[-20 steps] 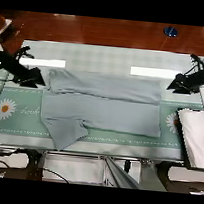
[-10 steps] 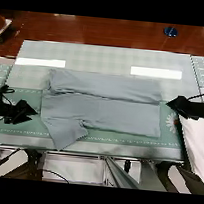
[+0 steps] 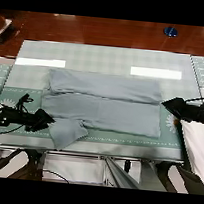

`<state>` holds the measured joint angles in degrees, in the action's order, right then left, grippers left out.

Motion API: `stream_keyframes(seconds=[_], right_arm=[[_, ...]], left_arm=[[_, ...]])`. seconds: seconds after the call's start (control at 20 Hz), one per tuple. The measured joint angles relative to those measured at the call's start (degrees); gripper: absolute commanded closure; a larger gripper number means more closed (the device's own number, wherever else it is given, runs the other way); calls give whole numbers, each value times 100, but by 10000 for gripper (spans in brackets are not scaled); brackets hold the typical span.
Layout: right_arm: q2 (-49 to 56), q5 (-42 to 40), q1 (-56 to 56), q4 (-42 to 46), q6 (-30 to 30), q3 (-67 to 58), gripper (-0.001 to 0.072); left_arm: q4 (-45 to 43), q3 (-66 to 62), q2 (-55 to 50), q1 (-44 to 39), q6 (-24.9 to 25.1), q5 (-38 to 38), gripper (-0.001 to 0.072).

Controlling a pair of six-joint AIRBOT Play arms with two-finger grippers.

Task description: Fold the shirts.

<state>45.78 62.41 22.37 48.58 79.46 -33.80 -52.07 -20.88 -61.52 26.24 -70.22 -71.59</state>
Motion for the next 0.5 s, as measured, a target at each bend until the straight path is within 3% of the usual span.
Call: stream_keyframes(seconds=[0.05, 0.1, 0.15, 0.2, 0.4, 0.5], right_arm=[[-7, -81, 92, -33, -2, -11, 305], [-9, -142, 256, 2, 4, -33, 305], [-11, -173, 461, 116, 24, -48, 305], [-7, -164, 717, 339, 96, -57, 305], [125, 507, 1388, 1569, 426, 87, 305], [195, 903, 1375, 1777, 463, 313, 305]], left_arm=[[59, 63, -4, -111, 17, 72, 290], [101, 111, -17, -236, 39, 197, 428], [111, 144, -33, -348, 61, 319, 629], [105, 170, -44, -455, 74, 446, 690], [177, 214, -59, -719, 129, 544, 690], [188, 223, -59, -767, 146, 562, 690]])
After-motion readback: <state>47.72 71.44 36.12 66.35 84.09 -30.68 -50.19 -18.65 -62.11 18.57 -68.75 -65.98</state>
